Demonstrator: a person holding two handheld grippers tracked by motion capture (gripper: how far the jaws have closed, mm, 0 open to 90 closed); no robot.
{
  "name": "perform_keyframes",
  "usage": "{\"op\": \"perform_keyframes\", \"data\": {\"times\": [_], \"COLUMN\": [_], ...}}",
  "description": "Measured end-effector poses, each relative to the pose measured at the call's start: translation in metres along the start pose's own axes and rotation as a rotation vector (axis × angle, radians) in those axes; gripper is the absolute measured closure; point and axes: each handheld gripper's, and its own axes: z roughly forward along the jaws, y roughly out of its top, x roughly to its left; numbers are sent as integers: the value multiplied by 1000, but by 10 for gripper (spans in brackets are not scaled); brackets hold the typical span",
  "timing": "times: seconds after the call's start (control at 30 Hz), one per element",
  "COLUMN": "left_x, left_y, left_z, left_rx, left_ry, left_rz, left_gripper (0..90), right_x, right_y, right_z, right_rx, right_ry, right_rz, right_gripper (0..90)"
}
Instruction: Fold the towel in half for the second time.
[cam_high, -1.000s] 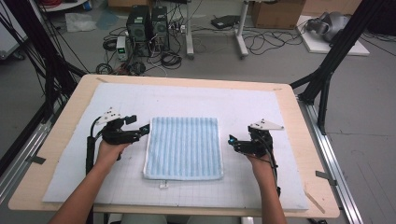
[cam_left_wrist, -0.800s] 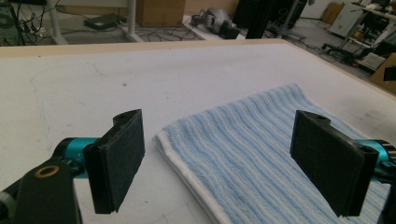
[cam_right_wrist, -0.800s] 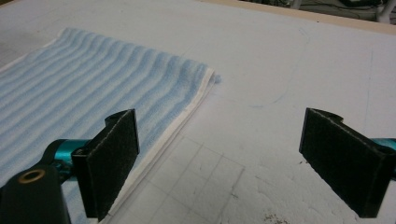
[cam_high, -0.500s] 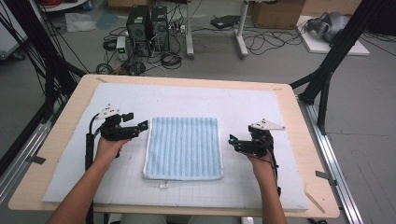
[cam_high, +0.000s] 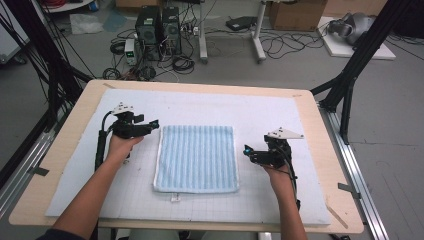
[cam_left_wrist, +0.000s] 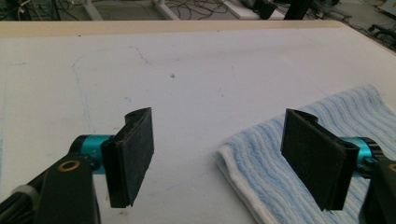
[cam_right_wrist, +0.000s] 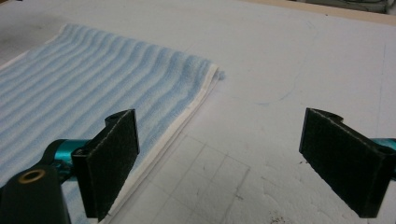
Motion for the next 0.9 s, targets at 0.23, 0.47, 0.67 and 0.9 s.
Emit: {"op": "perform_keyframes", "data": {"times": [0.23,0.47,0.67,0.9], "left_x": [5,4,4,-2], "left_y": [-10,-5,-7,-8], "left_z": [18,35,43,44], "left_rx": [83,146,186,198], "left_ry": [9,10,3,-50], "left_rz": [10,52,70,133], "left_gripper": [335,378,454,546], "right_x": [0,0,0,1], "right_y": [-1,-2,-3,-4], "right_z": [-1,1,1,3], "right_rx": [1,8,12,23], "right_ry": [2,2,1,4], "right_rz": [6,2,6,1], "right_gripper": [112,112,112,112]}}
